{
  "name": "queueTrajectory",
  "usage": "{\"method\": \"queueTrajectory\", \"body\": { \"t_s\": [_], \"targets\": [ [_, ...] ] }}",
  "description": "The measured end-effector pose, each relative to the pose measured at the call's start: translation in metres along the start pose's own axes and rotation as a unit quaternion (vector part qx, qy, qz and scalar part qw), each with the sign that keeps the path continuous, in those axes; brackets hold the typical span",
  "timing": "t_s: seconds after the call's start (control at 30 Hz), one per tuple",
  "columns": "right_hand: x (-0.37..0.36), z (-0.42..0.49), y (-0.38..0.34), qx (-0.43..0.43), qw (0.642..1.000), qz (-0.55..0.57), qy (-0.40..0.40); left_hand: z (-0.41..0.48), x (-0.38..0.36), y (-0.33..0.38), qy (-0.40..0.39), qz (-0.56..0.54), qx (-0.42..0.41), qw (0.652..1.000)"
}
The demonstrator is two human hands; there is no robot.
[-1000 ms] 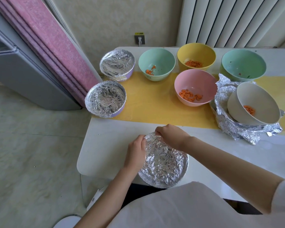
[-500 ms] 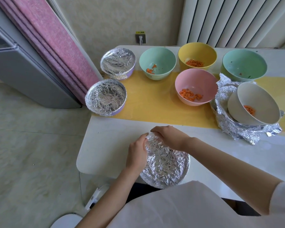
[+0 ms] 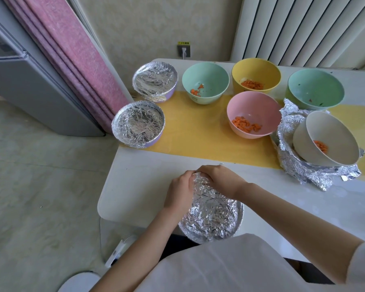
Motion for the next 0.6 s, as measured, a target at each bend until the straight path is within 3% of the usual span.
{"method": "queueTrajectory", "body": {
  "t_s": [0.2, 0.6],
  "targets": [
    [-0.004, -0.006, 0.012, -0.062, 0.997, -0.037, -0.021, -0.007, 0.000, -0.008, 0.011, 0.040, -0.014, 0.999],
    [-0.002, 0.003, 0.006, -0.050, 0.993, -0.084, -0.069, -0.004, 0.001, 0.000, 0.012, 0.029, -0.011, 0.999]
  ]
}}
Point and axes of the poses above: each hand's wrist, its own z-axis towards the middle knuckle, its own x-axis out of the back of the hand, y = z × x, the point moved 6 cm from there along z, towards the middle knuckle, and after that the axes turned 14 degrees about y, right-handed, at the moved point
